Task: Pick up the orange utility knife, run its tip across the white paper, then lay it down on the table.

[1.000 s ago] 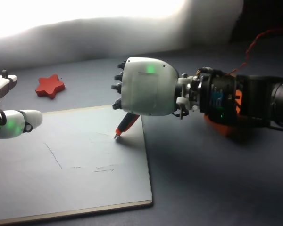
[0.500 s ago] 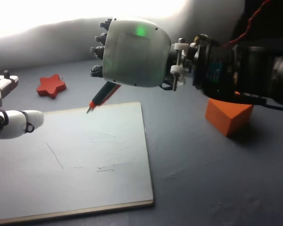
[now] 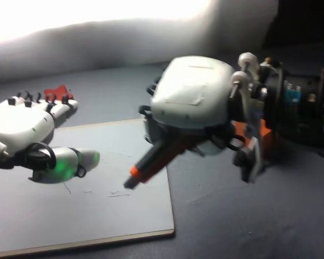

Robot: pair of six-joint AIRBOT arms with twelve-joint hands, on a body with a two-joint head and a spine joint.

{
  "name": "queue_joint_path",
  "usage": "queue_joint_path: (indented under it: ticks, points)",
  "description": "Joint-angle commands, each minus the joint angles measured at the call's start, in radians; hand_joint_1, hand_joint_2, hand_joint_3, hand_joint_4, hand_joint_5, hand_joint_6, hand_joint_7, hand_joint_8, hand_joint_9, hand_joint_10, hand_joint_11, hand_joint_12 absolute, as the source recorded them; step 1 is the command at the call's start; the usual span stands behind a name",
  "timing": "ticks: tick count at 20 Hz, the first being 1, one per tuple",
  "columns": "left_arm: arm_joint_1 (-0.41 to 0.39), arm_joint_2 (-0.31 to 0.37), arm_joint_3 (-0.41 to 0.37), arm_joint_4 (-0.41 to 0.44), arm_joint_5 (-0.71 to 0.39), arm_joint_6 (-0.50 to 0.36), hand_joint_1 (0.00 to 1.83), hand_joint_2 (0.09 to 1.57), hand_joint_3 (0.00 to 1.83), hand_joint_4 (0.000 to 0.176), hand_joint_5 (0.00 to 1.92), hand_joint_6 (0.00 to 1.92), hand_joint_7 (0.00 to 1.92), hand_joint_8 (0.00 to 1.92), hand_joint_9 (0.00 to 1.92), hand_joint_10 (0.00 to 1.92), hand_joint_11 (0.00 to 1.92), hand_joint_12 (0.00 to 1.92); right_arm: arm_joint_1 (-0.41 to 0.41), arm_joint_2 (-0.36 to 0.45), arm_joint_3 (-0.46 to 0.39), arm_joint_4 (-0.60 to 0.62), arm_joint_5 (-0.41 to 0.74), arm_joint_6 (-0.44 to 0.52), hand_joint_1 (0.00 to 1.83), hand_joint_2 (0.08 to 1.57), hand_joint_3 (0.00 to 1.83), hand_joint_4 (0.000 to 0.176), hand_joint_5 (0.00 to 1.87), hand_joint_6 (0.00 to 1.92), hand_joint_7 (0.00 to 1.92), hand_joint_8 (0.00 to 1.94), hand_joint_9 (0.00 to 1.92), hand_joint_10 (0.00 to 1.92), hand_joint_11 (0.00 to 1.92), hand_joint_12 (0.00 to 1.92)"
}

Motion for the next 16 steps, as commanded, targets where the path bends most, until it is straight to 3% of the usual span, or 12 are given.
queue_joint_path:
  ticks: [1, 5, 8, 14, 15, 16]
  points:
    - [-0.01, 0.007, -0.004, 0.047, -0.067, 0.0, 0.0, 1.29, 0.0, 0.0, 0.0, 0.0, 0.06, 0.0, 0.08, 0.0, 0.0, 0.49, 0.014, 0.011, -0.012, 0.015, 0.033, 0.018, 1.5, 1.09, 0.4, 0.176, 1.4, 1.92, 1.59, 1.94, 1.69, 1.92, 1.75, 1.92]
    - [-0.009, 0.007, -0.019, 0.047, -0.089, -0.016, 0.0, 1.29, 0.0, 0.0, 0.0, 0.0, 0.05, 0.0, 0.07, 0.0, 0.0, 0.53, -0.025, 0.067, -0.051, 0.015, -0.037, 0.045, 1.5, 1.08, 0.38, 0.176, 1.43, 1.92, 1.59, 1.94, 1.69, 1.92, 1.75, 1.92]
    - [0.001, 0.007, -0.017, 0.047, -0.112, -0.033, 0.0, 1.29, 0.0, 0.0, 0.0, 0.0, 0.08, 0.01, 0.09, 0.01, 0.0, 0.59, -0.099, 0.092, -0.056, 0.01, 0.061, -0.008, 1.5, 1.08, 0.4, 0.176, 1.38, 1.92, 1.53, 1.94, 1.63, 1.92, 1.69, 1.92]
    - [0.01, 0.002, -0.013, 0.047, -0.145, -0.054, 0.0, 1.29, 0.0, 0.0, 0.0, 0.0, 0.08, 0.0, 0.1, 0.0, 0.0, 0.63, -0.16, 0.099, -0.042, -0.038, 0.095, -0.028, 1.47, 1.01, 0.56, 0.175, 1.1, 1.92, 1.3, 1.94, 1.42, 1.92, 1.35, 1.92]
    - [0.011, -0.002, -0.014, 0.047, -0.145, -0.054, 0.0, 1.29, 0.0, 0.0, 0.0, 0.0, 0.08, 0.0, 0.1, 0.0, 0.0, 0.62, -0.164, 0.099, -0.038, -0.038, 0.095, -0.032, 1.25, 0.82, 0.97, 0.0, 0.87, 1.59, 0.9, 1.94, 1.22, 1.92, 1.12, 1.92]
    - [0.012, -0.007, -0.015, 0.047, -0.145, -0.055, 0.0, 1.29, 0.0, 0.0, 0.0, 0.0, 0.08, 0.0, 0.1, 0.0, 0.0, 0.62, -0.169, 0.098, -0.035, -0.038, 0.098, -0.042, 1.25, 0.82, 0.97, 0.0, 0.87, 1.59, 0.9, 1.94, 1.22, 1.92, 1.12, 1.92]
